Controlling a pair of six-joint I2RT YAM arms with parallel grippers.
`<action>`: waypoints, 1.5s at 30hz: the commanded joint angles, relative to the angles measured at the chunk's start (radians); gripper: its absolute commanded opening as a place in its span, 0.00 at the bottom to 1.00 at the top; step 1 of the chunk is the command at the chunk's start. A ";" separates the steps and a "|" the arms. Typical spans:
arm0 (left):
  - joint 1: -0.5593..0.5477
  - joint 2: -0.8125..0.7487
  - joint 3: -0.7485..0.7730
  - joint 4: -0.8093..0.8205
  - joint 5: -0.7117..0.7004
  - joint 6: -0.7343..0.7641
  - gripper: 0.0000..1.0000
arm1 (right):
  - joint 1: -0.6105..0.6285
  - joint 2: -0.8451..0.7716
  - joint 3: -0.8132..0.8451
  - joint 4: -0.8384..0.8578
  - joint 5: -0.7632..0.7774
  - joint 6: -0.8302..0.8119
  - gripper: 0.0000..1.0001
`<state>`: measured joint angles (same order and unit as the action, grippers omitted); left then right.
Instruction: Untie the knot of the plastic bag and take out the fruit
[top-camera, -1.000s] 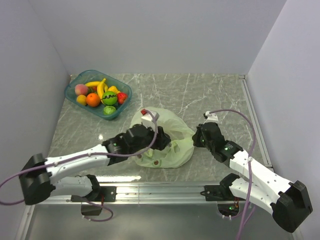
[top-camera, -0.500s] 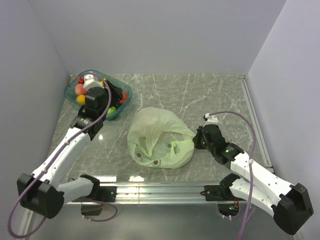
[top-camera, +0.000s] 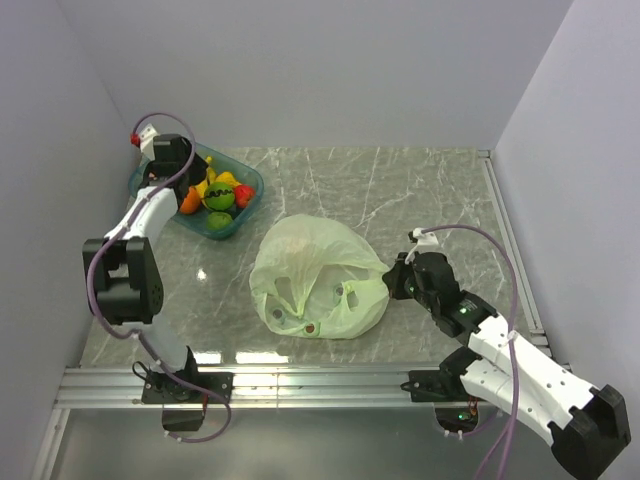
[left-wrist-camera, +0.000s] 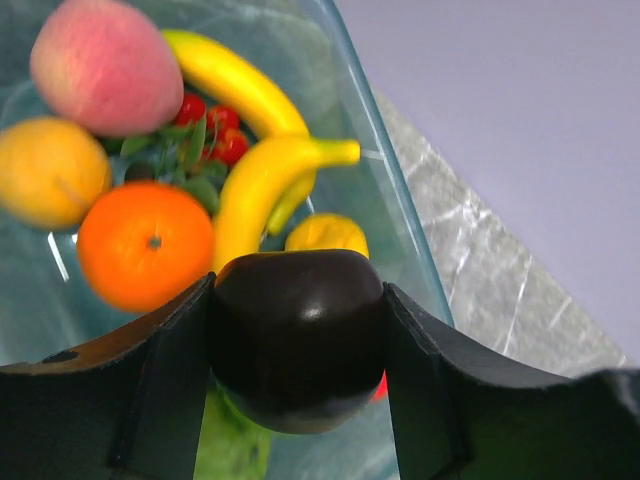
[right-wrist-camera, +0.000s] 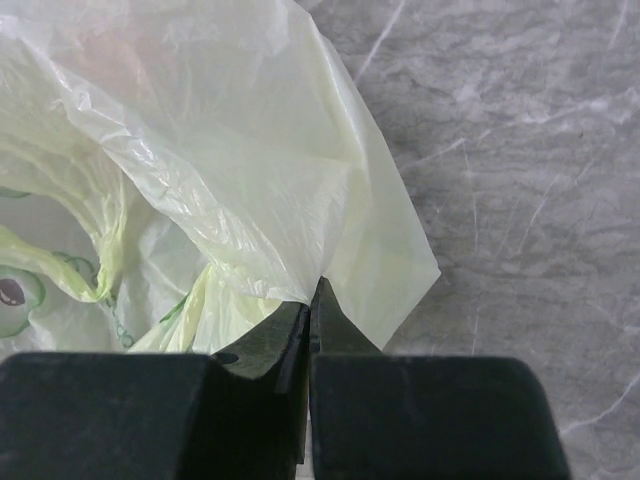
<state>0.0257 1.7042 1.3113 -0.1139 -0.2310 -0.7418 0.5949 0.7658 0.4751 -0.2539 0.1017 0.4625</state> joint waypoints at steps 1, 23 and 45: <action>0.014 0.063 0.101 0.029 0.022 0.048 0.31 | -0.004 -0.040 0.003 0.056 -0.013 -0.057 0.00; -0.263 -0.283 -0.095 -0.136 0.123 0.176 0.99 | -0.006 -0.091 0.008 0.097 0.085 -0.105 0.00; -0.659 -0.548 -0.437 -0.359 0.205 0.363 0.96 | -0.004 -0.068 0.014 0.097 0.055 -0.082 0.00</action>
<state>-0.6186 1.1328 0.8822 -0.4973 0.0380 -0.3809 0.5949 0.6949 0.4709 -0.1795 0.1555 0.3733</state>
